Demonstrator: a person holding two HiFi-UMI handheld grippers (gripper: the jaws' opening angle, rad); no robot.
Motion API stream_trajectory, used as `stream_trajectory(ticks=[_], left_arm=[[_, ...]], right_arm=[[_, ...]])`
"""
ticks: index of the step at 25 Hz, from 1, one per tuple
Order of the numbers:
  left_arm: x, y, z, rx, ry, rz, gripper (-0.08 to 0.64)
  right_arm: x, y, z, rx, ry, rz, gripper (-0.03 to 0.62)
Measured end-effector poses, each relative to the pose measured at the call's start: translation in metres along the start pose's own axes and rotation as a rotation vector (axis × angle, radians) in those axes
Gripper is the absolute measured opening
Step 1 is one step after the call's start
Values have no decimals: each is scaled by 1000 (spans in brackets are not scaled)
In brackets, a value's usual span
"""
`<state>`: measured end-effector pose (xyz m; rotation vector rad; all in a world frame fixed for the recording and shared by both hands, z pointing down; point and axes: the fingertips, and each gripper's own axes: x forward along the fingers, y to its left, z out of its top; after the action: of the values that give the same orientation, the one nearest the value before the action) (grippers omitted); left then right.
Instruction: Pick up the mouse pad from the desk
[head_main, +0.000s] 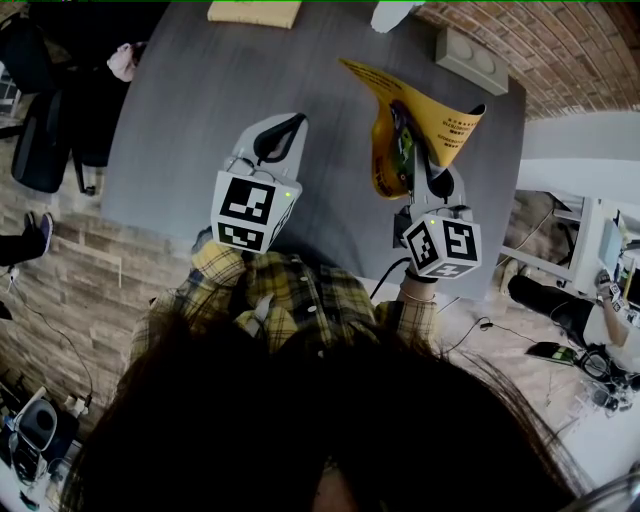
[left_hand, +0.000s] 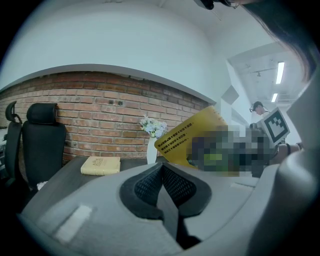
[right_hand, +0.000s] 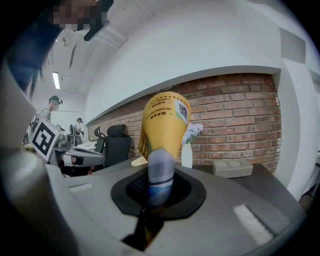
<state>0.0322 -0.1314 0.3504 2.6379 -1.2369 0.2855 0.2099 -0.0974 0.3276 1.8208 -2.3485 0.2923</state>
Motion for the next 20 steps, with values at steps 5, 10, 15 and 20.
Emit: stream_trajectory(ticks=[5,10,15,20], left_arm=[[0,1,1,11,-3,4,3],[-1,3,0,10,-4,6,3],[-1,3,0,9,0,6,3],[0,4,1,11,0,6,3]], right_arm=[[0,0,-1,4,4,-3,23],[1,-1,-3,15,13,-9,23],[1,0,-4,26,18,1,23],[2,0,-4,19,21,1,23]])
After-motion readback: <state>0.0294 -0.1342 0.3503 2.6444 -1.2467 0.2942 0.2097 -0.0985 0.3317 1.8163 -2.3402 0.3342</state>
